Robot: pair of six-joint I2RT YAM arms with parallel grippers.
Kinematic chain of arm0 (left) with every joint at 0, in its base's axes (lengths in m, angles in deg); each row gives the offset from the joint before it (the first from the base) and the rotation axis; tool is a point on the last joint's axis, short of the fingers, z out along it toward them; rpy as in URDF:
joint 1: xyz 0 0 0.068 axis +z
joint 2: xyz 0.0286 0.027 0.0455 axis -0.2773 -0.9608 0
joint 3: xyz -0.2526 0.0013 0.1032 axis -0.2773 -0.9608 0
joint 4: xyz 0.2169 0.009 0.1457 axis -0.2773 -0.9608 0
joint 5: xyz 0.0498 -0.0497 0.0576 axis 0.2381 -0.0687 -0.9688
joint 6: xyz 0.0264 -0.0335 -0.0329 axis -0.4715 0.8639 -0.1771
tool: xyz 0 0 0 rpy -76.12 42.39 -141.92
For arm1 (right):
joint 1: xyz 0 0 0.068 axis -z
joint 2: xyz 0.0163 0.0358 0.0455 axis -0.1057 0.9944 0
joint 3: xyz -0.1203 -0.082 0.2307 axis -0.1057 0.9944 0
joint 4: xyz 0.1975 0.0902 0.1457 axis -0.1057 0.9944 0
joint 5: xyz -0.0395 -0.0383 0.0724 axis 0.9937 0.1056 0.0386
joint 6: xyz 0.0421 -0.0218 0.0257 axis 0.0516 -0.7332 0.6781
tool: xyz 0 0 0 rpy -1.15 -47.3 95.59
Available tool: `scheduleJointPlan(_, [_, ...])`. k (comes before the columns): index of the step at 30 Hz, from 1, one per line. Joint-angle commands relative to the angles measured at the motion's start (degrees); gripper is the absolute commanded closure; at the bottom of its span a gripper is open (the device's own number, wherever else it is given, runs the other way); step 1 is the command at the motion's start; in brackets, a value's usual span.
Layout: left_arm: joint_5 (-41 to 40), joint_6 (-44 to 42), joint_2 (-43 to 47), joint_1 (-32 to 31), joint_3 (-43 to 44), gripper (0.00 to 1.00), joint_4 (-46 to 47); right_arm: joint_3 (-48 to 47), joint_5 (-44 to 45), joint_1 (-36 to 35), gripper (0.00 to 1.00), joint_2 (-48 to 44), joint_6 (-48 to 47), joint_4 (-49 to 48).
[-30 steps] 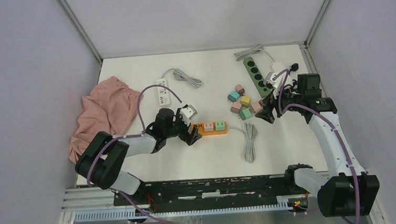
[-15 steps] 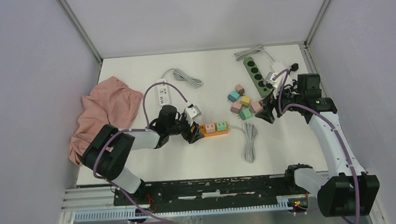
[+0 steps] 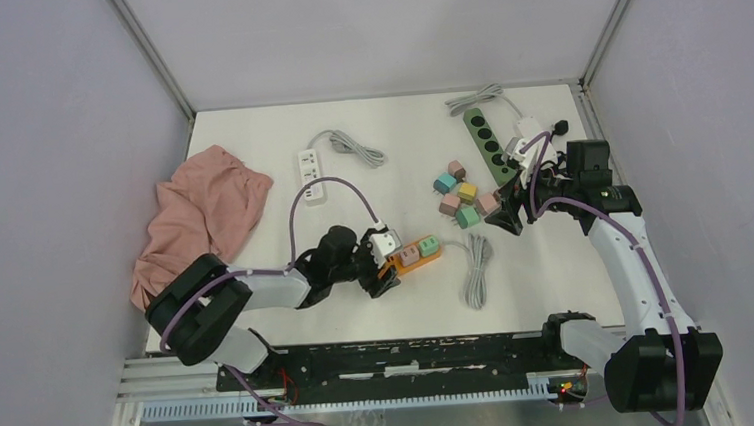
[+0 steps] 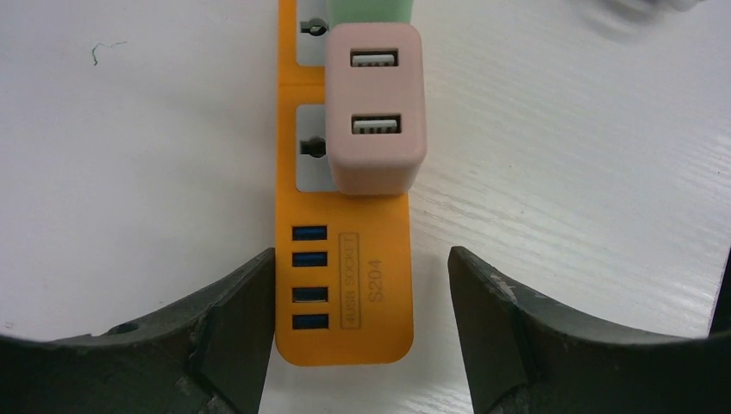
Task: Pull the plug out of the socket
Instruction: Move the socket to the center of the board.
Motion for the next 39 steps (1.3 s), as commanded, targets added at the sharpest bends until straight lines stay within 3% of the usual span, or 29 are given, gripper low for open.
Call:
scheduleJointPlan(1, [-7.5, 3.3, 3.0, -3.6, -3.6, 0.24, 8.1, -0.4, -4.0, 0.3, 0.21, -0.4, -1.6, 0.2])
scheduleJointPlan(9, [-13.9, 7.5, 0.1, -7.1, -7.2, 0.21, 19.2, -0.2, -5.2, 0.3, 0.20, -0.4, -2.4, 0.5])
scheduleJointPlan(15, [-16.8, 4.8, -2.7, -8.1, -6.5, 0.18, 20.7, -0.1, -5.6, 0.3, 0.21, -0.4, -2.8, 0.7])
scheduleJointPlan(24, [-15.2, 3.0, -4.2, -8.1, -6.5, 0.23, 23.1, -0.1, -5.9, 0.4, 0.20, -0.4, -3.0, 0.8])
scheduleJointPlan(29, [-14.7, 3.3, -4.0, -8.1, -5.8, 0.43, 21.3, -0.1, -5.9, 0.4, 0.21, -0.4, -3.1, 0.8])
scheduleJointPlan(33, [-13.3, 3.2, -3.9, -8.1, -5.1, 0.71, 19.0, -0.1, -6.1, 0.3, 0.21, -0.4, -3.3, 1.0])
scheduleJointPlan(39, [-8.4, 3.4, -5.3, -8.3, -4.2, 0.91, 17.9, 0.4, -9.2, 0.3, 0.21, -0.3, -6.7, 2.5])
